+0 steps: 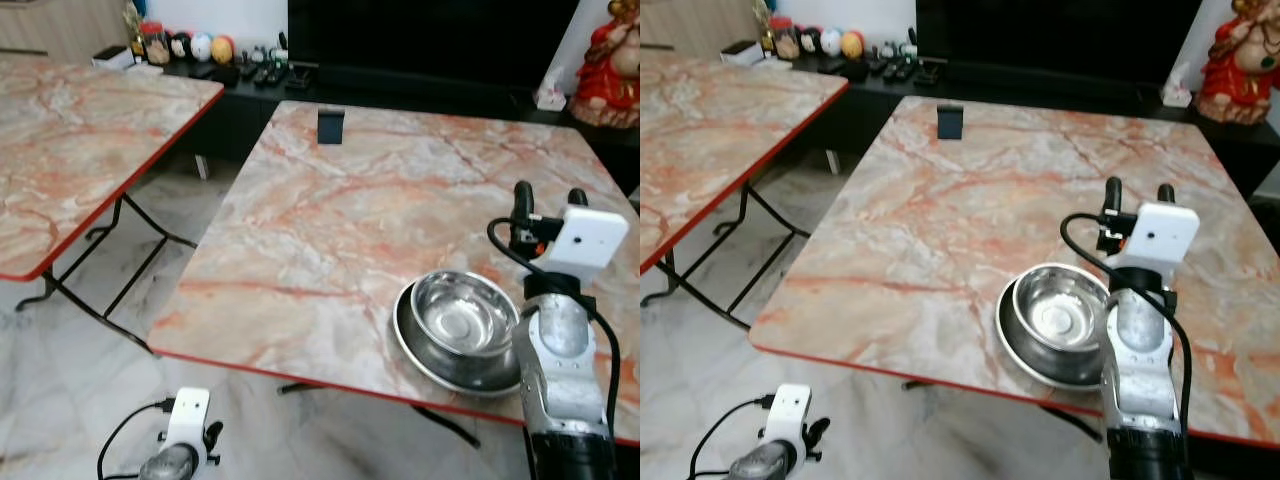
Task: Setting the table
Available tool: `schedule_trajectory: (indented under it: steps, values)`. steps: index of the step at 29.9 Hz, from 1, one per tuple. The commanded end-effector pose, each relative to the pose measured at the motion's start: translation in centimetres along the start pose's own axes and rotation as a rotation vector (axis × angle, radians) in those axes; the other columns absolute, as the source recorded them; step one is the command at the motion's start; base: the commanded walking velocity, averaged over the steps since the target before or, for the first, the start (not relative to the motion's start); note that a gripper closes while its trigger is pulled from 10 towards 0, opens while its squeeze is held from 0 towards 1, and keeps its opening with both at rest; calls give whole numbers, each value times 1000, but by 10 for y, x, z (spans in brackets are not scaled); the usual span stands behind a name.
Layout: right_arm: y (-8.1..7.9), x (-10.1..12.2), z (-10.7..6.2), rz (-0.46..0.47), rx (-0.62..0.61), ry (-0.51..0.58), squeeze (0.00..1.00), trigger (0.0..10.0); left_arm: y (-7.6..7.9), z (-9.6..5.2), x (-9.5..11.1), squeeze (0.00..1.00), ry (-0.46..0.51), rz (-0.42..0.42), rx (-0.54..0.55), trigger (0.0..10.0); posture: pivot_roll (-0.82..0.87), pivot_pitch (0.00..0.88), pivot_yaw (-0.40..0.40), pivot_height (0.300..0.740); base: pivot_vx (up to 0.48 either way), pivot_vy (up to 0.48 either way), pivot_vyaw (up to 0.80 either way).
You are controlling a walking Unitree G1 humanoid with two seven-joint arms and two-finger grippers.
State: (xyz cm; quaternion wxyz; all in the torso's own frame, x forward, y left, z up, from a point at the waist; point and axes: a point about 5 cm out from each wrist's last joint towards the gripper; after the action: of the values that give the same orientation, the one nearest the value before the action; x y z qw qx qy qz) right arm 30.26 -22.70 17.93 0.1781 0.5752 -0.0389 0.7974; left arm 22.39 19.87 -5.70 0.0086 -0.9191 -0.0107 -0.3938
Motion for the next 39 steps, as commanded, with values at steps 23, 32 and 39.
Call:
schedule_trajectory:
  steps: [23, 32, 39]
  values:
    - [-6, 1, 2, 14, 14, -2, 0, 10000, 0, -1, -8, 0, -41, -3, 8, 10000, 44, 0, -34, 740, 0, 351, 0]
    - [-9, 1, 2, 20, 23, -6, 0, 10000, -1, -1, -8, 0, -43, -6, 11, 10000, 46, 0, -34, 740, 0, 355, 0]
    - [-11, 1, 3, 22, 26, -8, 0, 10000, -3, -2, -9, 0, -47, -10, 16, 10000, 41, 0, -33, 740, 0, 354, 0]
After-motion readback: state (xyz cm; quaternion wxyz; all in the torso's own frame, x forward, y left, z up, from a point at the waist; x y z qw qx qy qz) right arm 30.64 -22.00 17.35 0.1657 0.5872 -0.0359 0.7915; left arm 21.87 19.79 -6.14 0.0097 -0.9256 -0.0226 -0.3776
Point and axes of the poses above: a point about 5 cm out from each wrist's last joint towards the gripper, its own z axis pointing out of the wrist towards the gripper, its own x axis along the axis of the wrist's last joint, y = z × x, and after that the axes turned 6 degrees about -z, right-handed
